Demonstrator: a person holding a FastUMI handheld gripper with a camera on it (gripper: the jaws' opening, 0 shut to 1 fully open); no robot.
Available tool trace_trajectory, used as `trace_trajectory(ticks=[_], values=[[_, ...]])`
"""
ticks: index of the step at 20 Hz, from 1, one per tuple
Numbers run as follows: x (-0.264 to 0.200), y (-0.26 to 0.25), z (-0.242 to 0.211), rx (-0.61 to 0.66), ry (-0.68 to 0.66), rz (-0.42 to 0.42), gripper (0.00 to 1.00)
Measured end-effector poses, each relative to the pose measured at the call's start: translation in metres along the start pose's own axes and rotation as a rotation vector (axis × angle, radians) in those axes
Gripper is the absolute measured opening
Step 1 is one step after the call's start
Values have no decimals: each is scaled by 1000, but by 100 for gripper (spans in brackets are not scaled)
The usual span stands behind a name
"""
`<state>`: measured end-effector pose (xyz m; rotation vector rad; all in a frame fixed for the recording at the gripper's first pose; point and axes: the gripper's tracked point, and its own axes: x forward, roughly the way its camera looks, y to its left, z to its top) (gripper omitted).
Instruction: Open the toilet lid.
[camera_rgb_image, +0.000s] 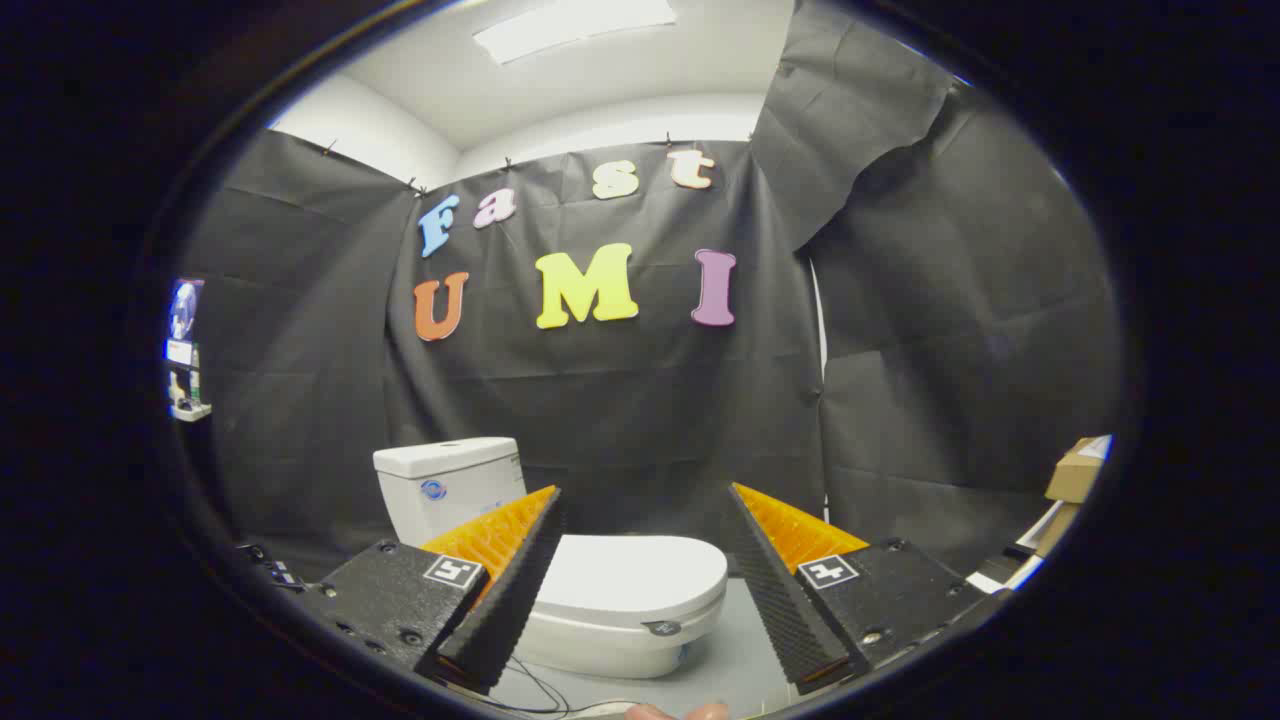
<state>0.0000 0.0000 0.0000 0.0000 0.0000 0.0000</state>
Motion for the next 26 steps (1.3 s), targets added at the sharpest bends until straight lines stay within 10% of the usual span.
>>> trace_trajectory(ticks=[26], values=[[9, 6, -15, -54, 17, 12, 100]])
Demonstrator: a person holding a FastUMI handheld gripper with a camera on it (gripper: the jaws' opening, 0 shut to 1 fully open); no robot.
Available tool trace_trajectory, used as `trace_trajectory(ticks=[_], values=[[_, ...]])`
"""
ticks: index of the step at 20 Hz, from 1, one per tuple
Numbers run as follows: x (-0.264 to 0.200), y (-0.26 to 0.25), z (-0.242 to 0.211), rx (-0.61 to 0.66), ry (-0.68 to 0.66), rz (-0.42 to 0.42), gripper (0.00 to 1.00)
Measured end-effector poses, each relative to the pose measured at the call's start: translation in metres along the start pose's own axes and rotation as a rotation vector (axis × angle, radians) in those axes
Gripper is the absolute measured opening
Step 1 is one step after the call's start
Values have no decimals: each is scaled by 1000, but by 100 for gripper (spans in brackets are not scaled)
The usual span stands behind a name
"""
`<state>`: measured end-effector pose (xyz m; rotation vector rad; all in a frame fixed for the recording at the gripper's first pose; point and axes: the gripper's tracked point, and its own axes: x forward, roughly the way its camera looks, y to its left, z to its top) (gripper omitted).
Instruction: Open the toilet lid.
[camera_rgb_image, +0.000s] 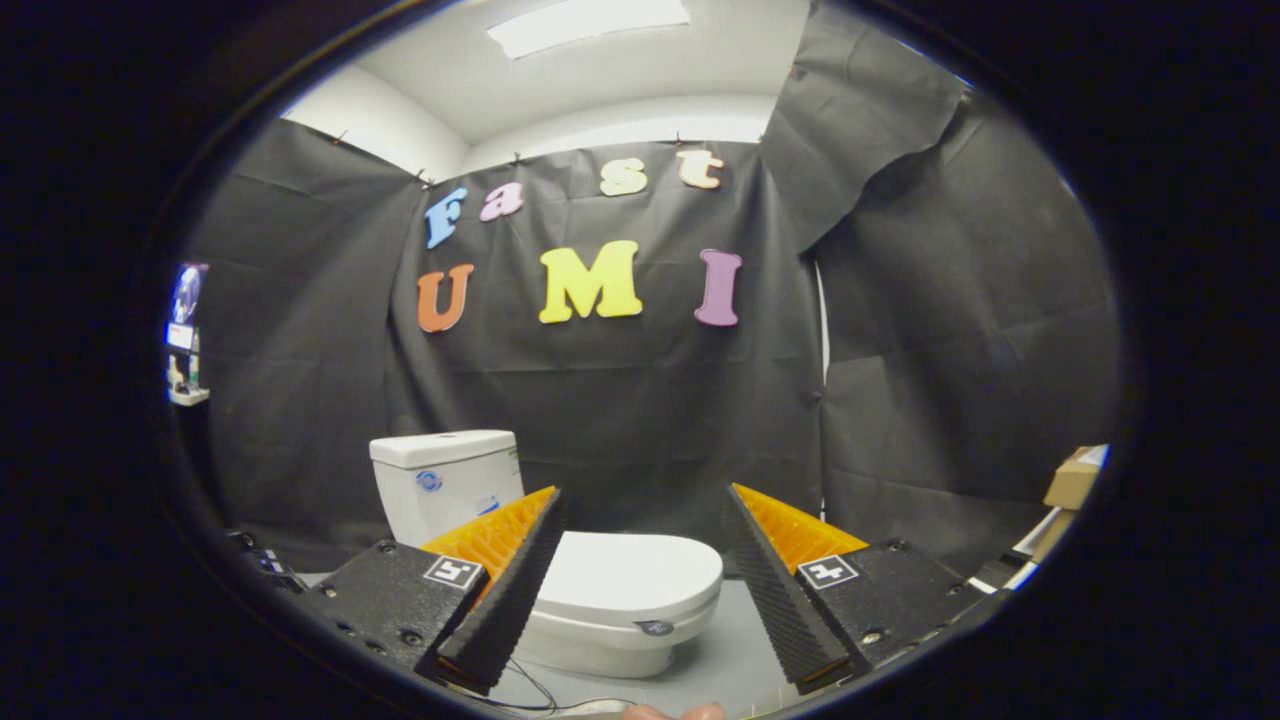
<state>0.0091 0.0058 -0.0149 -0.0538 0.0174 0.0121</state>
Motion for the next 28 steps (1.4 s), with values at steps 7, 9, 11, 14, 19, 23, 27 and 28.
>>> trace_trajectory(ticks=[7, 9, 11, 14, 19, 23, 27, 28], values=[[24, 2, -30, 44, 84, -47, 99], [36, 6, -37, 60, 98, -46, 99], [51, 9, -48, 83, 123, -49, 99], [76, 13, -69, 123, 164, -56, 100], [108, 14, -112, 219, 241, -58, 100], [129, 2, -162, 313, 357, -89, 98], [144, -1, -215, 410, 512, -67, 95], [147, -4, -225, 443, 538, -70, 93]])
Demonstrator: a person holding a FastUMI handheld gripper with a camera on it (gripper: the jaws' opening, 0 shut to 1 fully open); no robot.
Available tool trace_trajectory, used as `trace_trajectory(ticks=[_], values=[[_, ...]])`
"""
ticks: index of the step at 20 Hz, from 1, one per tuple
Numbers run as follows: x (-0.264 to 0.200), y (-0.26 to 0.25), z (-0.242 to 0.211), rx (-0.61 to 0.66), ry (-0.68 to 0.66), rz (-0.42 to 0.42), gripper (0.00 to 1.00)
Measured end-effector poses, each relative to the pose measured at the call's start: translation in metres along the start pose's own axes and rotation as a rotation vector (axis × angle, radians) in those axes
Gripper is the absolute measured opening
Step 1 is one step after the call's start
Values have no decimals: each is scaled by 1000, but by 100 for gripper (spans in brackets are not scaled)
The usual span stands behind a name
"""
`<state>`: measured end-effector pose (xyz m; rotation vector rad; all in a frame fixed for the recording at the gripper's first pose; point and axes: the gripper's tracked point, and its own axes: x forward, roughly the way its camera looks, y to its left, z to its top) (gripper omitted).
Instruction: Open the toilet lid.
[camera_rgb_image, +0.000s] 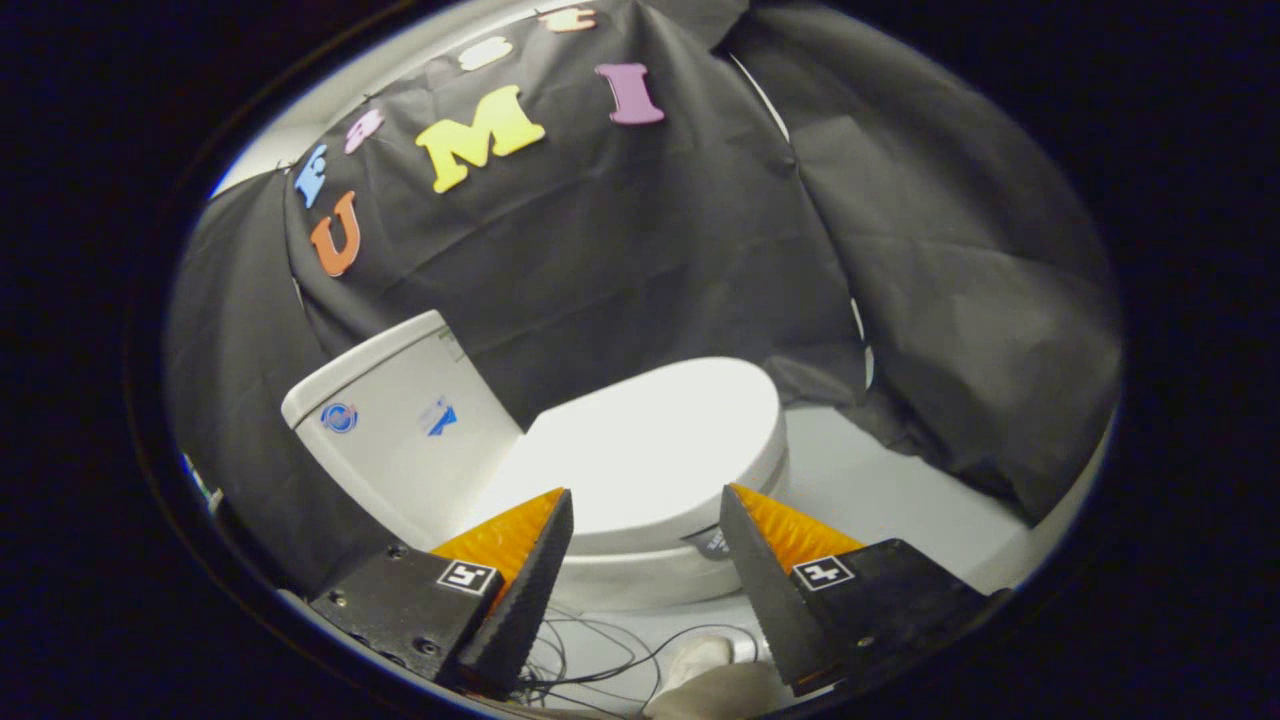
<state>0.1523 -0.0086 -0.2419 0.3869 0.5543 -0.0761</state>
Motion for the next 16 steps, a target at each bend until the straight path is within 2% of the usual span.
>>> trace_trajectory(ticks=[4, 8, 16], values=[[15, -15, -11, 110, 41, 28, 91], [29, -23, -29, 248, 140, 77, 91], [59, -52, -56, 485, 247, 61, 91]])
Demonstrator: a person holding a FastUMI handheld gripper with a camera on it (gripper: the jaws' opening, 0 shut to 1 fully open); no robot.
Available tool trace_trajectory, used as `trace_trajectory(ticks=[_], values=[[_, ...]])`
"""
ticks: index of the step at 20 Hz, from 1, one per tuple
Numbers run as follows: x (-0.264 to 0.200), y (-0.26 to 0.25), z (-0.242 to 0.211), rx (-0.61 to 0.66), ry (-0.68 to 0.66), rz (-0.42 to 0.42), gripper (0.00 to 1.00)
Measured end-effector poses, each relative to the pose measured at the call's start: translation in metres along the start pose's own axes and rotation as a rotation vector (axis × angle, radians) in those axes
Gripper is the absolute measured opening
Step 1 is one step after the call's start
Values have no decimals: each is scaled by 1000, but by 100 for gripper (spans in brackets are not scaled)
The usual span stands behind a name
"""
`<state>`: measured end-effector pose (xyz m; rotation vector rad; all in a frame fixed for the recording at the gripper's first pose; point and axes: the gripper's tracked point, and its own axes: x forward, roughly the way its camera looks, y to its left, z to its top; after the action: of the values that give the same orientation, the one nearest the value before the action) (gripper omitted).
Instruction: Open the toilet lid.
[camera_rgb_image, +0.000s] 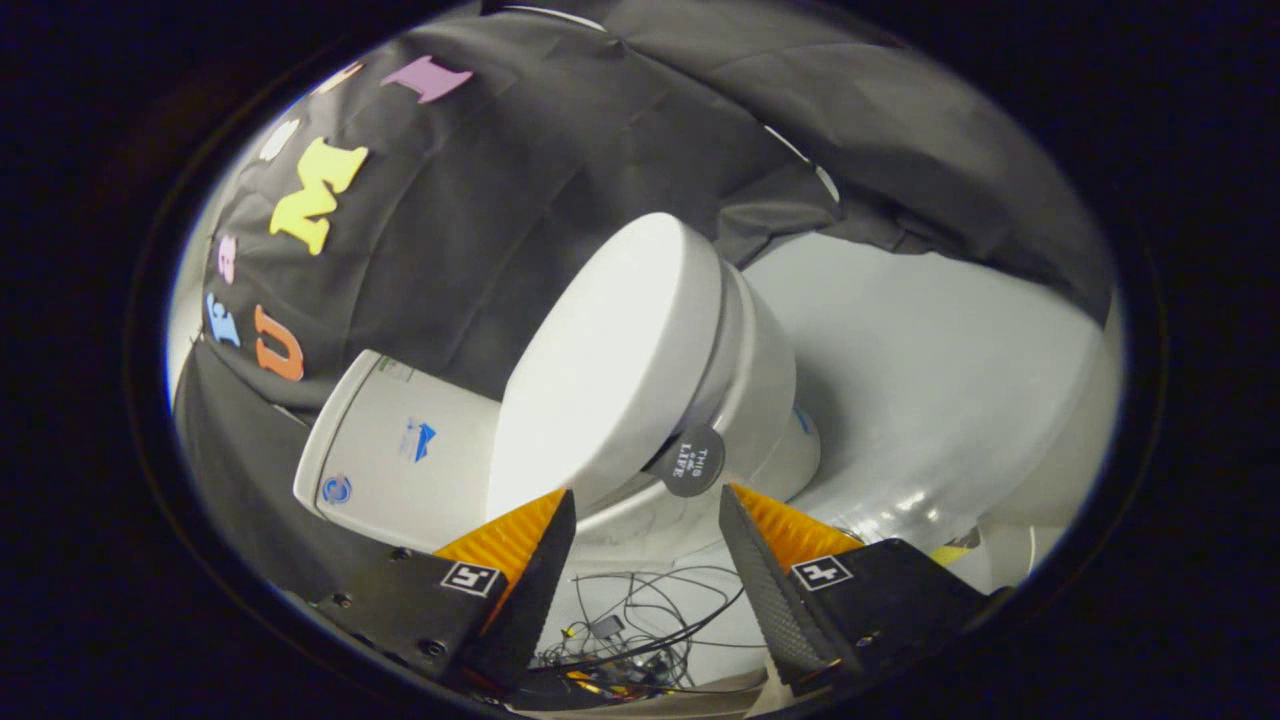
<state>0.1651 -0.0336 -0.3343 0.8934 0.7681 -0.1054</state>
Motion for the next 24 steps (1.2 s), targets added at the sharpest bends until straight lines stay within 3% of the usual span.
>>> trace_trajectory(ticks=[10, 20, 23, 24], values=[[26, -22, 15, 175, 28, 73, 85], [32, -23, 19, 223, 34, 133, 65], [38, -31, 21, 227, 20, 98, 48], [37, -29, 23, 248, 13, 121, 34]])
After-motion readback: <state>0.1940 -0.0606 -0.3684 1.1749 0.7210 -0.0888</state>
